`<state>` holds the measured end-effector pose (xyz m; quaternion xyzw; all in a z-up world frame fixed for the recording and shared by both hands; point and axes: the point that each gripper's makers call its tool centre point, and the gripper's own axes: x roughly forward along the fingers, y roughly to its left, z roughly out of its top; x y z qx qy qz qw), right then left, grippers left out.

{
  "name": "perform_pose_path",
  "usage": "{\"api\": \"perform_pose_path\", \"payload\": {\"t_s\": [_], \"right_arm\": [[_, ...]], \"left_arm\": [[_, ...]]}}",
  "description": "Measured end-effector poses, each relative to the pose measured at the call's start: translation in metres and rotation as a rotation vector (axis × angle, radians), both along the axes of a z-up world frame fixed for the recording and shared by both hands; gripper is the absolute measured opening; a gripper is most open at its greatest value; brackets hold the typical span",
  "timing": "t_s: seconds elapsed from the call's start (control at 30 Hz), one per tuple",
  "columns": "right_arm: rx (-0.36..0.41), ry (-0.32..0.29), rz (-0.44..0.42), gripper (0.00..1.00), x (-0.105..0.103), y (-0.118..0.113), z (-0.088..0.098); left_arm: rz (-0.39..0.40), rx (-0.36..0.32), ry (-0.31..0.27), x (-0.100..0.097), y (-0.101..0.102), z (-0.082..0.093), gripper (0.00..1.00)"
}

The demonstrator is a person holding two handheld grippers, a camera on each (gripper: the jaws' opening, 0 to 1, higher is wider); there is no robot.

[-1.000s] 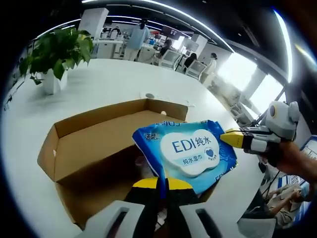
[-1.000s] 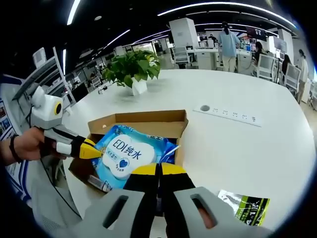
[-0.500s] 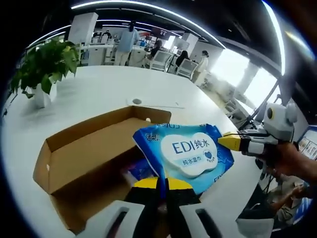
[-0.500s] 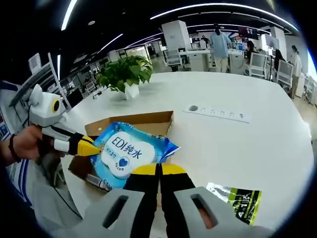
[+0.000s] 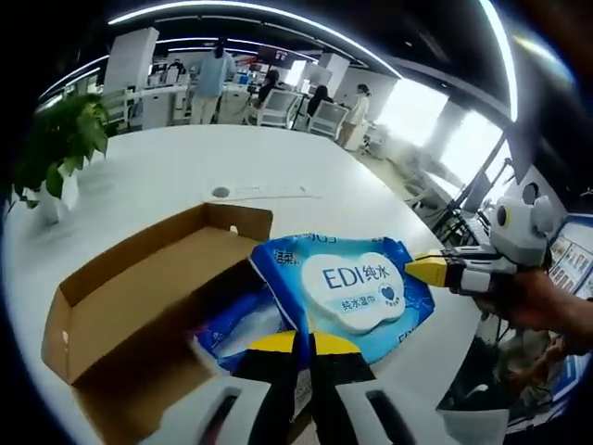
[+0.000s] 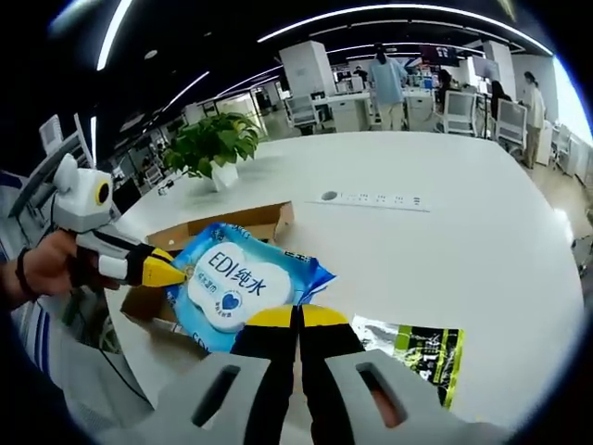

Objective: Operate the shoe box by opening the lid, removing the specified soft item, and placing it in the target area until the item is outside and the box remains undamaged.

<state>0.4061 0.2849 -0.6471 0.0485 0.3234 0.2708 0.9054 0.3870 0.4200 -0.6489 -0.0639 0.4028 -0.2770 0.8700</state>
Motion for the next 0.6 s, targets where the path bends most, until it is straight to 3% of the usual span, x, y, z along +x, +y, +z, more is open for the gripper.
{"api": "perform_pose_path", "payload": {"t_s": [0.6], "right_arm": [[-0.014,0.013,-0.146,0.0,-0.032,-0.086,-0.009]], "left_arm": [[-0.162,-0.001,0.005,-0.01,-0.085,-0.007,0.03]]}}
